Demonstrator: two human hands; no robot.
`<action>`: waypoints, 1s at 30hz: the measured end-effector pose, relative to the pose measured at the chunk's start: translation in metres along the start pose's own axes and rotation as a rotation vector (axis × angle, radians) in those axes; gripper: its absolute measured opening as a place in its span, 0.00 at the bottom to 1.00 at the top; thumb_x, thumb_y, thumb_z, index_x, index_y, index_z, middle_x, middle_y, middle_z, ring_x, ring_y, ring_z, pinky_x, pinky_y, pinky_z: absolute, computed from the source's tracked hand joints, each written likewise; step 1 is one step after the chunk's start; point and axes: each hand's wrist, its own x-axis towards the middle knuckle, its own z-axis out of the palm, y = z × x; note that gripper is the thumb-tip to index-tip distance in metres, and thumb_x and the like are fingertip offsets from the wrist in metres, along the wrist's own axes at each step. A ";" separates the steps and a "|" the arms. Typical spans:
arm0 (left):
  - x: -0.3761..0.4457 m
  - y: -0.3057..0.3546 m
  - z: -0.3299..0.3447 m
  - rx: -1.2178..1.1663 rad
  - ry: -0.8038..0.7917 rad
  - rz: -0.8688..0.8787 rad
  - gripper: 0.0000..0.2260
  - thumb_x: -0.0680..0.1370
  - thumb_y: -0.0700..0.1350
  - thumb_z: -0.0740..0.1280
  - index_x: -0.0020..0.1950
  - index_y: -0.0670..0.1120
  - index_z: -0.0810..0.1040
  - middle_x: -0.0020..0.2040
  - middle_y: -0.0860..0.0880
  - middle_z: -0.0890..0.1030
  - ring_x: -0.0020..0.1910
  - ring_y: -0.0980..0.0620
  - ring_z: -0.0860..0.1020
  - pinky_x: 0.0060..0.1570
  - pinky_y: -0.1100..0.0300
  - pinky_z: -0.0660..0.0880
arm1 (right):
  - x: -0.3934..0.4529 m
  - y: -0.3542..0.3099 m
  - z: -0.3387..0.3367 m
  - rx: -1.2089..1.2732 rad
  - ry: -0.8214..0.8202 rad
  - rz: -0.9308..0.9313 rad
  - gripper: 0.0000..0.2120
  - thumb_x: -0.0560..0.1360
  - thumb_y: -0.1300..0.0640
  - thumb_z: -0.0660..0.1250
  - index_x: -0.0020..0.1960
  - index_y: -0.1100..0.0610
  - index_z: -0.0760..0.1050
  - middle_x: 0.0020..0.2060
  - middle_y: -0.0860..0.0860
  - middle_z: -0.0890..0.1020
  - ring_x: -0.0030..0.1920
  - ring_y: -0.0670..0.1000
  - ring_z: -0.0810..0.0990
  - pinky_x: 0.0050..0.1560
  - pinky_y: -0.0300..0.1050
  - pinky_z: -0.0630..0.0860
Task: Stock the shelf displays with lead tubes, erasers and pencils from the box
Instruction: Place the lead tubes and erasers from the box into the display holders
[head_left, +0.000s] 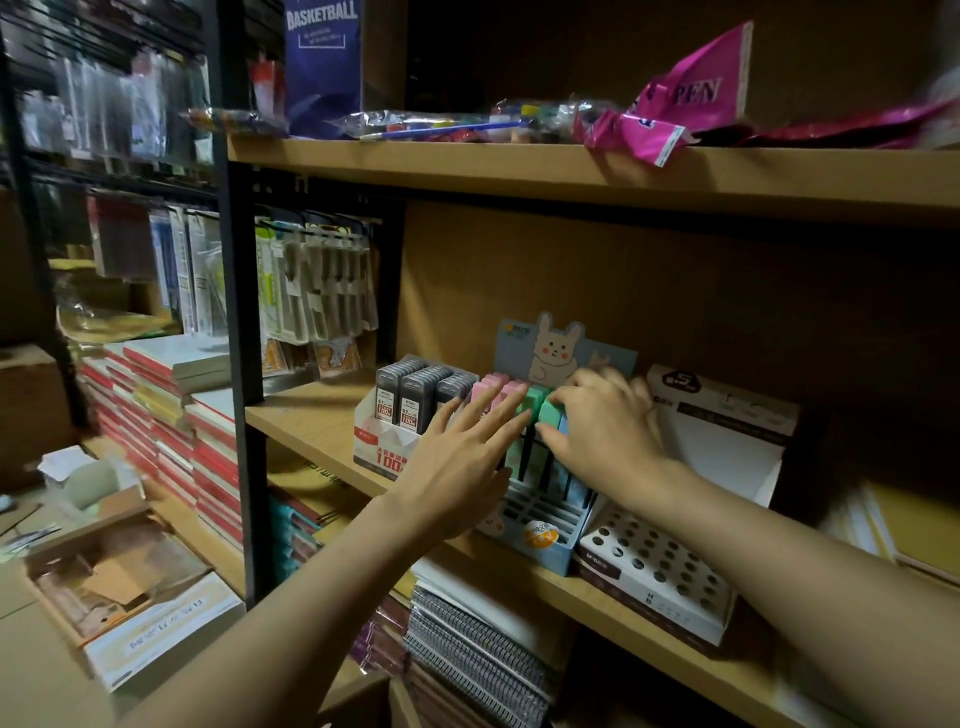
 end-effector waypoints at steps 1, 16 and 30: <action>-0.007 0.003 -0.002 -0.013 0.007 -0.011 0.31 0.81 0.53 0.59 0.80 0.54 0.47 0.79 0.53 0.42 0.79 0.50 0.41 0.77 0.47 0.47 | -0.005 0.000 -0.003 0.010 0.006 -0.009 0.20 0.77 0.43 0.64 0.66 0.50 0.74 0.60 0.50 0.75 0.64 0.53 0.70 0.62 0.53 0.65; -0.331 0.104 0.107 -0.759 -0.308 -1.159 0.02 0.75 0.48 0.71 0.47 0.52 0.80 0.37 0.59 0.78 0.39 0.61 0.78 0.35 0.74 0.67 | -0.252 -0.120 0.139 0.760 -0.806 -0.206 0.10 0.73 0.52 0.71 0.53 0.46 0.79 0.40 0.39 0.79 0.38 0.33 0.76 0.38 0.26 0.73; -0.438 0.171 0.198 -0.811 -0.603 -1.607 0.23 0.69 0.42 0.77 0.62 0.50 0.75 0.58 0.52 0.72 0.58 0.52 0.74 0.54 0.63 0.72 | -0.352 -0.164 0.280 0.490 -1.185 -0.092 0.22 0.71 0.54 0.75 0.63 0.54 0.73 0.59 0.51 0.77 0.62 0.54 0.74 0.62 0.53 0.74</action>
